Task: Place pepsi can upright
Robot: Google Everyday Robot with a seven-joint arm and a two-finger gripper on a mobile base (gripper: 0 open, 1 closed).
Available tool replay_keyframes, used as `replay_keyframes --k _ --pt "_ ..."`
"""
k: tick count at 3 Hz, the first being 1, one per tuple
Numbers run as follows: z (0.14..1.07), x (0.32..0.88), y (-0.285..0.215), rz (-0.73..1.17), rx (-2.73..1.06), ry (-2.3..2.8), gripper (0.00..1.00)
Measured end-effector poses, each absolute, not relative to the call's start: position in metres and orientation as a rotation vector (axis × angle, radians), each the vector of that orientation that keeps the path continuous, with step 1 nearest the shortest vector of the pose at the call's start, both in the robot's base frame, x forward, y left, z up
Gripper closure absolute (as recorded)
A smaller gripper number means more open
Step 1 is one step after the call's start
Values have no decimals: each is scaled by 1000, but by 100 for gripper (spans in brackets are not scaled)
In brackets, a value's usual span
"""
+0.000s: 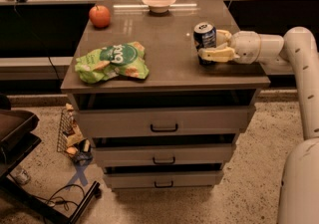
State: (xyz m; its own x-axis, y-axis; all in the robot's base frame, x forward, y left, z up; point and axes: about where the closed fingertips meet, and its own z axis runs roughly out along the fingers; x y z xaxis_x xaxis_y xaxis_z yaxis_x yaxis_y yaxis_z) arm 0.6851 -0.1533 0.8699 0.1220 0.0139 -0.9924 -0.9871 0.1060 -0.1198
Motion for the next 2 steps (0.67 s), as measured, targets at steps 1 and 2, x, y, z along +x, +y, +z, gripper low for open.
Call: replay_keyframes --k 1,2 --pt "859 685 -151 1067 -1170 1175 100" --pt "861 685 -151 1067 -1170 1175 100"
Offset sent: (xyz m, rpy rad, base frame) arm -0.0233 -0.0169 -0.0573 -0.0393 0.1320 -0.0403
